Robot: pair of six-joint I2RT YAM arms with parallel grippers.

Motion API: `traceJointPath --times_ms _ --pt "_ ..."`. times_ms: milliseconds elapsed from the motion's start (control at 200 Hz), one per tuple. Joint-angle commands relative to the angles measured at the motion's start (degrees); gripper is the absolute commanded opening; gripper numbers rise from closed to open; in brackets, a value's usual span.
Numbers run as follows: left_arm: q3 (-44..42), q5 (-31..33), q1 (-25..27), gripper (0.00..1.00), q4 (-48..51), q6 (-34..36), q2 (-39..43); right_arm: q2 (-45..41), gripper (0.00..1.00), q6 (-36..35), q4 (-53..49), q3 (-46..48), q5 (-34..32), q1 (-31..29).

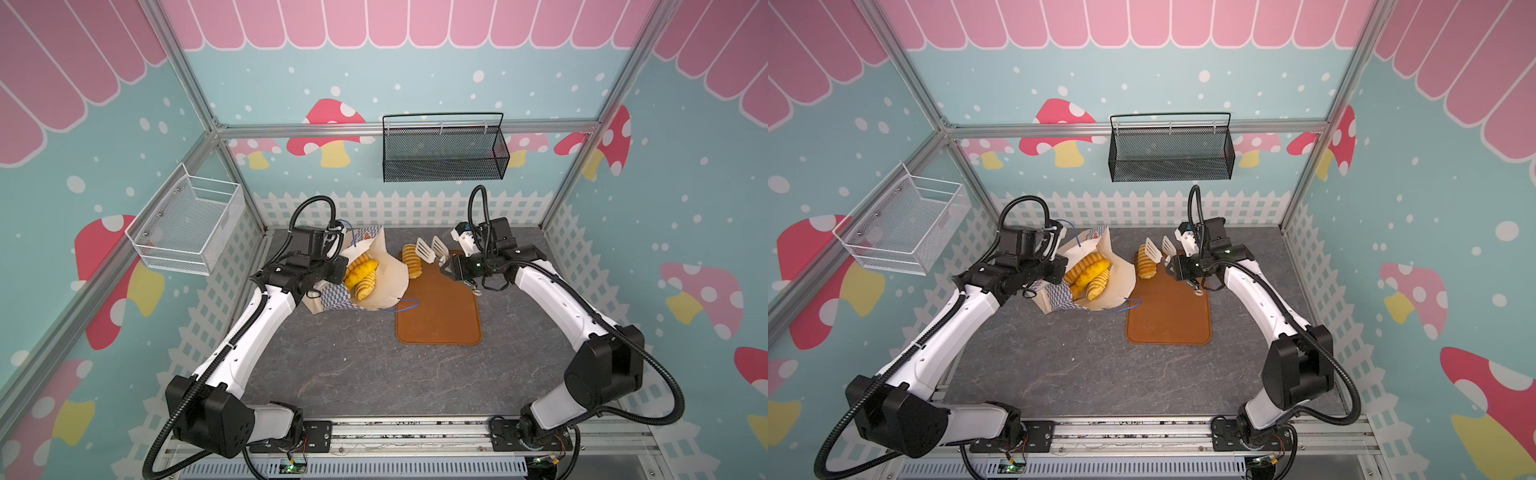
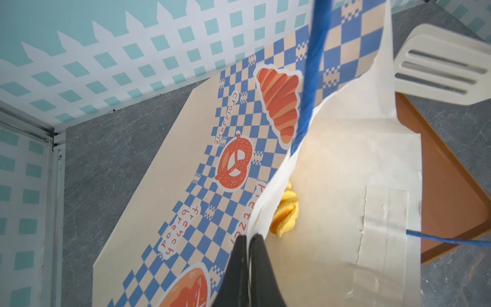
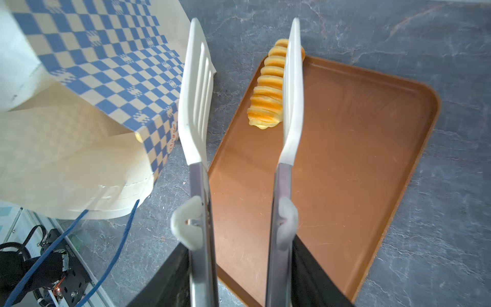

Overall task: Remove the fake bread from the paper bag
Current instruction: 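Move the open tongs back into the bag mouth with the right gripper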

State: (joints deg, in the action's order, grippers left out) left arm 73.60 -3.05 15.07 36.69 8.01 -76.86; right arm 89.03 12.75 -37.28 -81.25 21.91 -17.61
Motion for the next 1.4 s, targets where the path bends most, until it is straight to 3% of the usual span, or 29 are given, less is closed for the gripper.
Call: traceJointPath --times_ms 0,235,410,685,765,935,1241,1396 --pt "1.9 3.9 1.8 0.00 1.6 2.8 1.1 -5.1 0.54 -4.9 -1.0 -0.3 2.3 -0.1" --pt "2.8 8.8 7.1 0.00 1.7 6.3 1.1 -11.4 0.55 -13.2 -1.4 2.6 2.8 -3.7" --pt "2.4 8.1 7.4 0.00 1.8 6.1 2.4 -13.7 0.54 -21.1 -1.0 5.3 -7.6 -15.9" --pt "1.2 6.8 7.4 0.00 3.1 6.1 4.7 -17.9 0.53 -27.6 5.4 11.6 -16.1 -22.0" --pt "1.1 6.4 7.4 0.00 3.2 6.4 5.0 -18.4 0.53 -30.5 6.2 12.7 -21.4 -25.1" --pt "2.6 2.8 6.7 0.00 5.6 6.2 4.0 -14.6 0.54 -36.0 4.6 11.8 -33.0 -30.6" --pt "1.9 -0.8 6.2 0.00 6.8 6.3 4.4 -6.2 0.54 -41.8 6.4 10.2 -46.7 -35.5" --pt "1.6 -2.3 5.9 0.00 7.4 5.9 4.4 -2.7 0.54 -43.8 8.0 8.9 -50.0 -36.0"
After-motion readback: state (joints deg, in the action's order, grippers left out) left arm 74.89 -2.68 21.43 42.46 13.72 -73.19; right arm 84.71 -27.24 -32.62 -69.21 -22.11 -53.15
